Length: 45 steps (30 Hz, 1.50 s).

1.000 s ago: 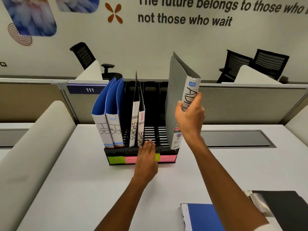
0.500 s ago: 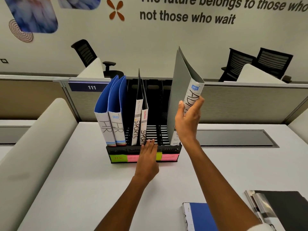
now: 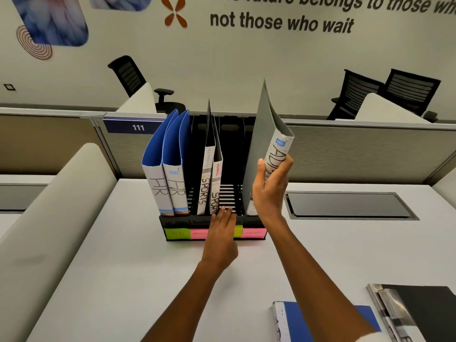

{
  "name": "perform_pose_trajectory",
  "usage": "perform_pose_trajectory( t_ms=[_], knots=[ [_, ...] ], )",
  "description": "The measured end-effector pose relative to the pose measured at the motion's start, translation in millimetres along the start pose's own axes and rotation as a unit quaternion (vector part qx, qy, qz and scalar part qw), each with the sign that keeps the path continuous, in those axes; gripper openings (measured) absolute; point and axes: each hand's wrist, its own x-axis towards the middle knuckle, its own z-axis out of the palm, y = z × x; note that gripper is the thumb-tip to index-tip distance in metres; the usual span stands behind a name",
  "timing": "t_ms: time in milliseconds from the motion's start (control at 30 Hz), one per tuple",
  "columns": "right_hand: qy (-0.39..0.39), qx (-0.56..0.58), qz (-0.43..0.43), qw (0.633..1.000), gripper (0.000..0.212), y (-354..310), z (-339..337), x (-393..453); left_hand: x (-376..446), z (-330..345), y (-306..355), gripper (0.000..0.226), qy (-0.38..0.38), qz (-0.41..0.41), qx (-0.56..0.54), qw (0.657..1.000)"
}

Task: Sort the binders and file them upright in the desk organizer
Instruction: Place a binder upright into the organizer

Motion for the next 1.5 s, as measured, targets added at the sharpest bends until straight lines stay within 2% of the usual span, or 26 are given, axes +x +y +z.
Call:
perform_pose_trajectory(
  t_ms=[267,433,533,667,767,867,933,1033,1133,1333,1500],
  knots=[
    [-0.088,-0.022,0.035,0.995,0.052,18.4,8.4,-20.0,0.8,1.2,-0.5,0.075,0.004,0.000,0.001,1.000],
    [-0.164,-0.064,0.106,0.979,0.065,45.9,3.1,-47.8,0.3,-0.5,-0.8,0.076,0.002,0.005,0.010,1.000],
    [-0.182,-0.080,0.129,0.972,0.071,51.4,-0.4,-55.8,0.8,-2.2,-0.6,0.077,-0.007,0.007,0.018,1.000],
    [-0.198,-0.064,0.108,0.972,0.083,44.4,-10.5,-45.3,0.6,-2.7,-1.6,0.079,-0.019,0.005,0.021,1.000],
    [-0.207,-0.073,0.041,0.975,0.086,34.4,-19.6,-27.8,0.9,-2.2,-0.7,0.081,-0.025,0.001,0.018,1.000],
    [-0.209,-0.106,-0.045,0.971,0.076,24.8,-24.0,-10.4,1.2,-2.7,-0.9,0.082,-0.037,-0.005,0.012,0.999],
    [-0.215,-0.136,-0.067,0.965,0.067,22.5,-26.2,-6.3,0.6,-4.8,-1.5,0.082,-0.051,-0.003,0.016,0.999],
    [-0.219,-0.171,-0.049,0.959,0.060,22.6,-29.7,-8.2,1.6,-10.8,-1.2,0.083,-0.078,0.000,0.027,0.997],
    [-0.222,-0.177,-0.024,0.959,0.063,18.9,-32.0,-6.1,4.0,-18.9,-0.3,0.081,-0.098,0.007,0.023,0.995],
    [-0.241,-0.166,-0.044,0.955,0.081,18.2,-57.0,-18.7,-14.5,-28.2,4.8,0.077,-0.066,0.001,-0.055,0.996],
    [-0.247,-0.229,0.021,0.941,0.079,34.6,-110.3,-70.6,-58.2,-22.0,13.9,0.073,-0.081,-0.010,-0.099,0.992]
  ],
)
